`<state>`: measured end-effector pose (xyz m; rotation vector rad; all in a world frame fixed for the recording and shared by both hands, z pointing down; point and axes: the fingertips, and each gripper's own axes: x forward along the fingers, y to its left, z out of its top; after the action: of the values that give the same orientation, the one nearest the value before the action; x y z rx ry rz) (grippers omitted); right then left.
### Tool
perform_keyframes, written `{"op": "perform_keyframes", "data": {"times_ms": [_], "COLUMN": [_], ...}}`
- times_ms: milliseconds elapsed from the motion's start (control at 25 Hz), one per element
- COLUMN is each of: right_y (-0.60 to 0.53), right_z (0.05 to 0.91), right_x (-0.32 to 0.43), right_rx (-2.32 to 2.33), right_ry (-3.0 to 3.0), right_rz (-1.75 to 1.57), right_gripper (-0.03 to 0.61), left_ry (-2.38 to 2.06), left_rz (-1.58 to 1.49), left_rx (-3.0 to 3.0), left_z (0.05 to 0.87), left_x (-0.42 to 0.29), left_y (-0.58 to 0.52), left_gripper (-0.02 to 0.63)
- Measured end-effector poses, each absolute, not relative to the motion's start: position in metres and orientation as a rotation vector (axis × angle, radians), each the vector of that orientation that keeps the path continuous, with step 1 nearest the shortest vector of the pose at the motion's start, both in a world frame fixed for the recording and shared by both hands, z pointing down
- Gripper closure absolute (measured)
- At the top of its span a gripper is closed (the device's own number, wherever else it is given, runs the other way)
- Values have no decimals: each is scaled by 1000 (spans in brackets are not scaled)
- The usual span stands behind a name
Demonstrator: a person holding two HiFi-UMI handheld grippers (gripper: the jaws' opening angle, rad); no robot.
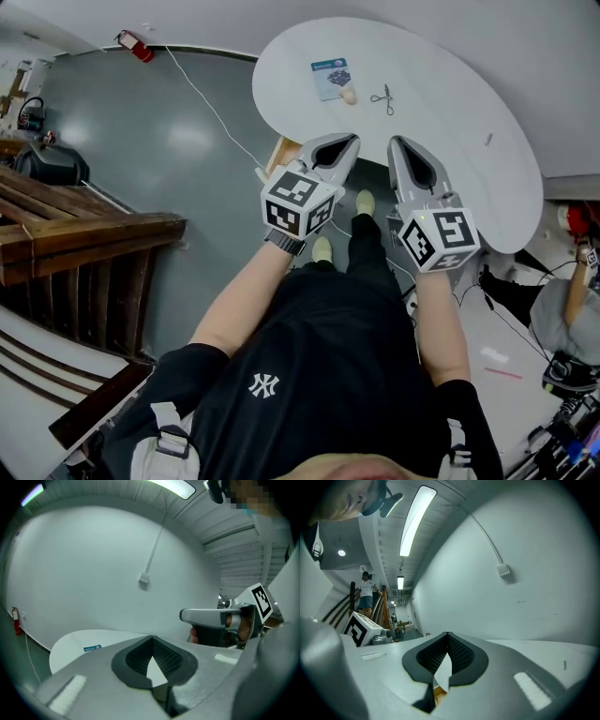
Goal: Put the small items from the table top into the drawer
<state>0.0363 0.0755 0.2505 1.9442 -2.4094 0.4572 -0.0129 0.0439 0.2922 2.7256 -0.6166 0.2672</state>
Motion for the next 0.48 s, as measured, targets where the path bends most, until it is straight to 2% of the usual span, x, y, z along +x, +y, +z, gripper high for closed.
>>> {"op": "perform_keyframes", "data": {"times_ms": [480], "right_y": [-44], "right_z": [306], "right_x": [91], "right_rx": [1699], "right_ry": [-2497], "right_rz": [526], "right_gripper": [555], "left_ry": [-781], "left_rz": [427], "left_rx": [2672], "left_z": [358], "left_x": [45], "left_y": [-61], "left_gripper": [607]}}
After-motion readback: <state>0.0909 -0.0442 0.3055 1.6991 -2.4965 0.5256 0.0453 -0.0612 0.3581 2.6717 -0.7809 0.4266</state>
